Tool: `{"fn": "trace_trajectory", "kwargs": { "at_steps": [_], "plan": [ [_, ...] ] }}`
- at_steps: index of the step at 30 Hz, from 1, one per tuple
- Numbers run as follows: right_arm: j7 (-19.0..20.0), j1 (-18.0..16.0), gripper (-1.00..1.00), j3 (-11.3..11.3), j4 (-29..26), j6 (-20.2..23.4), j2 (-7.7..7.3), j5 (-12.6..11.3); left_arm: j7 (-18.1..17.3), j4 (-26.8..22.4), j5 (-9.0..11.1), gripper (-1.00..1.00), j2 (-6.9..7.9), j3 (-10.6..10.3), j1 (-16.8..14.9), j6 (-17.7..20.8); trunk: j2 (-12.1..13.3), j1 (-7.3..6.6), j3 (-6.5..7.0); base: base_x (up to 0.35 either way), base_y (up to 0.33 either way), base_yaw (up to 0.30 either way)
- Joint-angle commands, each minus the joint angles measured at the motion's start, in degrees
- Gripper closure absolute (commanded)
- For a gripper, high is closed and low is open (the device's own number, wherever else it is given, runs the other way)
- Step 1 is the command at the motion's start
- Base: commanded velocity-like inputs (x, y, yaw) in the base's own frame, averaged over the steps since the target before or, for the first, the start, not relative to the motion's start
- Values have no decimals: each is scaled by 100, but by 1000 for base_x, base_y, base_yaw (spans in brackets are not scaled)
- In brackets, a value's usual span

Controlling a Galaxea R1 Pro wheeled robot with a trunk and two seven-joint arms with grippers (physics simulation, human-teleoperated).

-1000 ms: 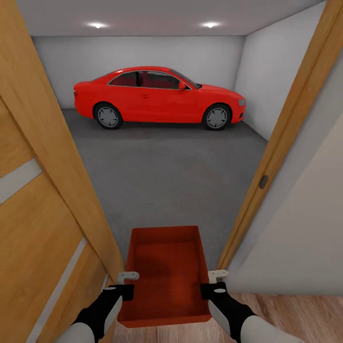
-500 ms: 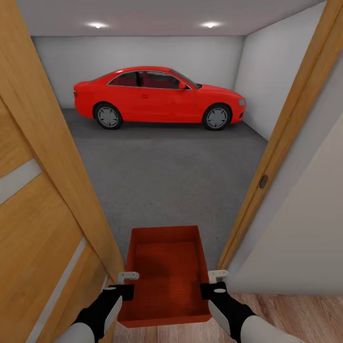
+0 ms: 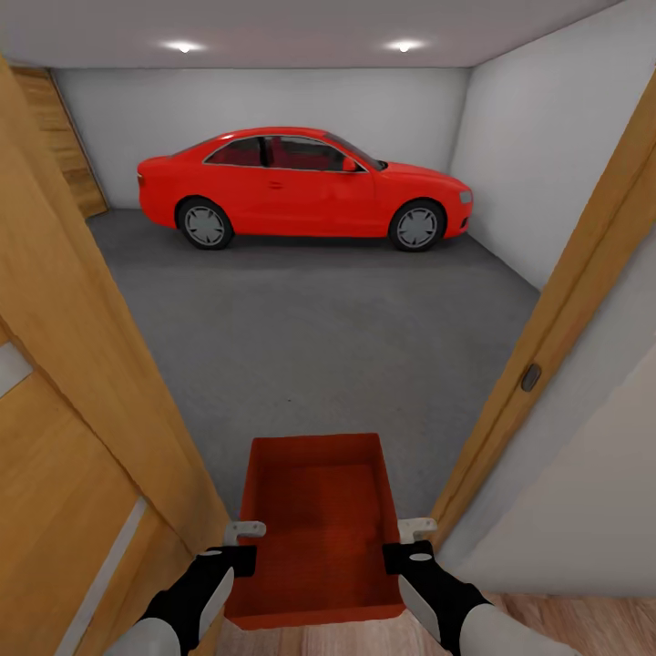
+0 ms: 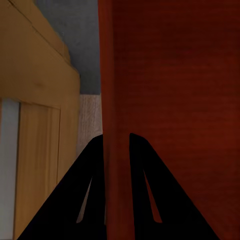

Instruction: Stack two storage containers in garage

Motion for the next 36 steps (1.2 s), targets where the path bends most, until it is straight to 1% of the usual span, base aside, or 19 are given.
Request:
{"fn": "trace_trajectory", "kwargs": {
  "at_steps": [1, 36],
  "plan": [
    [-148, -6, 100, 105, 18, 44, -88, -82, 56, -17, -76, 100, -2, -147, -2, 25, -5, 4, -6, 323, 0, 0],
    [-151, -6, 100, 105, 18, 44, -90, -81, 56, 8, -76, 100, 3, -147, -3, 25, -5, 4, -6, 323, 0, -9]
  ]
}}
